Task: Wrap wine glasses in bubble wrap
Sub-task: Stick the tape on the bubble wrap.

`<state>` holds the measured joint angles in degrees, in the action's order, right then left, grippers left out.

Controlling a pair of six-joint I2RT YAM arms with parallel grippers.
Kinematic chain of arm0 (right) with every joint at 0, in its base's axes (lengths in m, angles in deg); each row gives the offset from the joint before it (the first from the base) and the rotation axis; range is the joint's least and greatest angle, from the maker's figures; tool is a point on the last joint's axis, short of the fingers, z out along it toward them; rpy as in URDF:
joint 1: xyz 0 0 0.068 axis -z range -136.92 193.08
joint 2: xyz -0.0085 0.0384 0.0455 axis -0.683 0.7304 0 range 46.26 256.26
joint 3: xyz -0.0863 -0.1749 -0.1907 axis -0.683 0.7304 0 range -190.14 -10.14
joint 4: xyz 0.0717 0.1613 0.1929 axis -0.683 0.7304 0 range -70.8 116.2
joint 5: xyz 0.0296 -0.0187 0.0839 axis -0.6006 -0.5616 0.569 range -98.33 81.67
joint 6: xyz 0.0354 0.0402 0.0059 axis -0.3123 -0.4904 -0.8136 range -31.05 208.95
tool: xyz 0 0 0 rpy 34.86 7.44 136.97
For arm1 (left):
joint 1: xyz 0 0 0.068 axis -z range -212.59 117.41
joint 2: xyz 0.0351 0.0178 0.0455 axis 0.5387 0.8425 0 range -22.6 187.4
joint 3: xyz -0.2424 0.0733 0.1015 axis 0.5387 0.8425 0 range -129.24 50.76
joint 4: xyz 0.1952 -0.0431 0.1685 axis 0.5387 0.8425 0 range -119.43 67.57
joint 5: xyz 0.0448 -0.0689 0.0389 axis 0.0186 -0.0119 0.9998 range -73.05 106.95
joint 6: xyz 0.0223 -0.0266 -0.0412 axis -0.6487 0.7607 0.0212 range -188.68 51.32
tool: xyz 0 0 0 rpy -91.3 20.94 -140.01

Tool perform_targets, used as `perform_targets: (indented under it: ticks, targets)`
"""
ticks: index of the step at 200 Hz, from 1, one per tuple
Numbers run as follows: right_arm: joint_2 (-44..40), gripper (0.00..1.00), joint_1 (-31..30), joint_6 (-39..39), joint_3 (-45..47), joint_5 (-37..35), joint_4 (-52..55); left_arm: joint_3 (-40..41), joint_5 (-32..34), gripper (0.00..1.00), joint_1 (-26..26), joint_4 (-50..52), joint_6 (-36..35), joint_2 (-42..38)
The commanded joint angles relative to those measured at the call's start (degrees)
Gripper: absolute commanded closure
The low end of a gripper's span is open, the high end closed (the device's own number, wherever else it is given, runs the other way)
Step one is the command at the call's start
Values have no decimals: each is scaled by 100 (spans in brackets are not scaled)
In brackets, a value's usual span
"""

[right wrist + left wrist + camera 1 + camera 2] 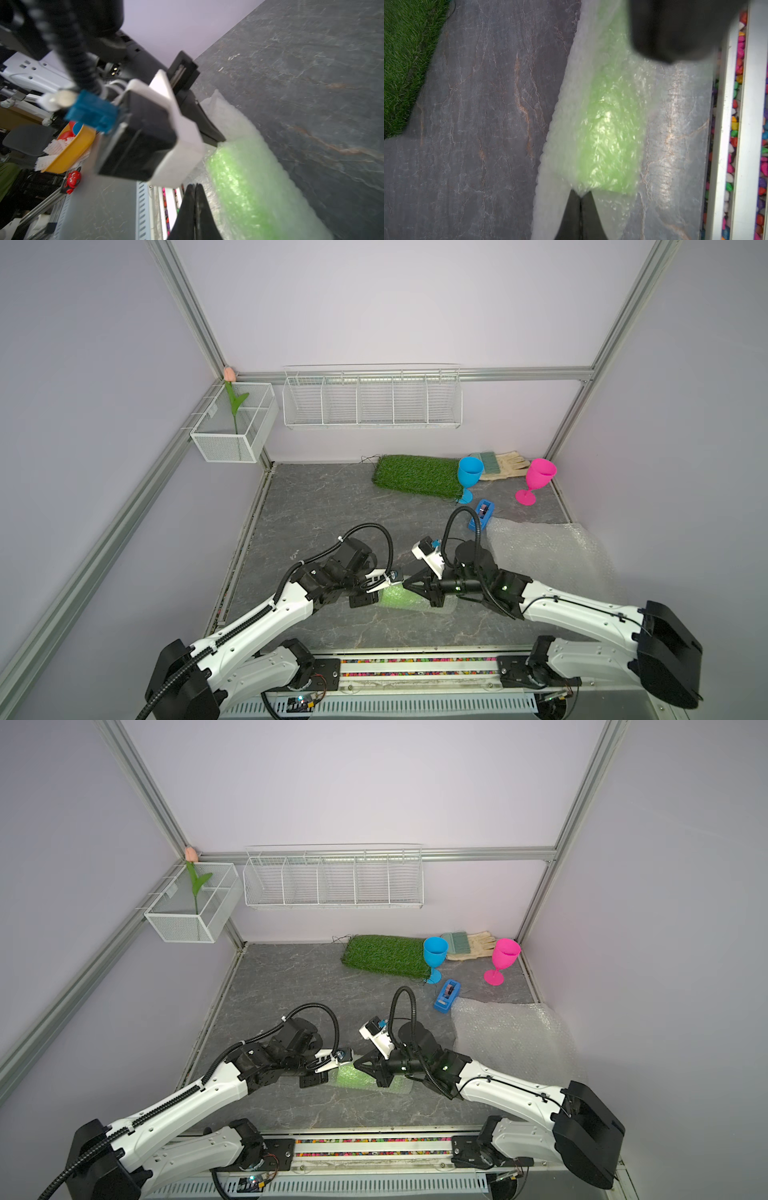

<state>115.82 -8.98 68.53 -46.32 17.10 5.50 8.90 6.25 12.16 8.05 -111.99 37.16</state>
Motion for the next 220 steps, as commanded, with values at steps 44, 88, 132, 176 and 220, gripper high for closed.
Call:
perform_targets:
  ticks: [44, 88, 132, 176, 220]
  targets:
    - [868, 93, 573, 404, -41, 319, -549, 109, 33, 100, 99, -91, -110, -168]
    - [1343, 93, 678, 578, -317, -66, -79, 140, 150, 100, 232, -59, -81, -176]
    - [1656, 92, 676, 960, -793, -293, 1004, 161, 273, 100, 329, -47, -82, -138]
    - [1848, 76, 659, 1319, -1233, -336, 2519, 179, 449, 100, 350, -21, -90, -150]
    - [2059, 62, 602, 1386, -1999, -860, 4535, 196, 588, 100, 353, -22, -99, -219]
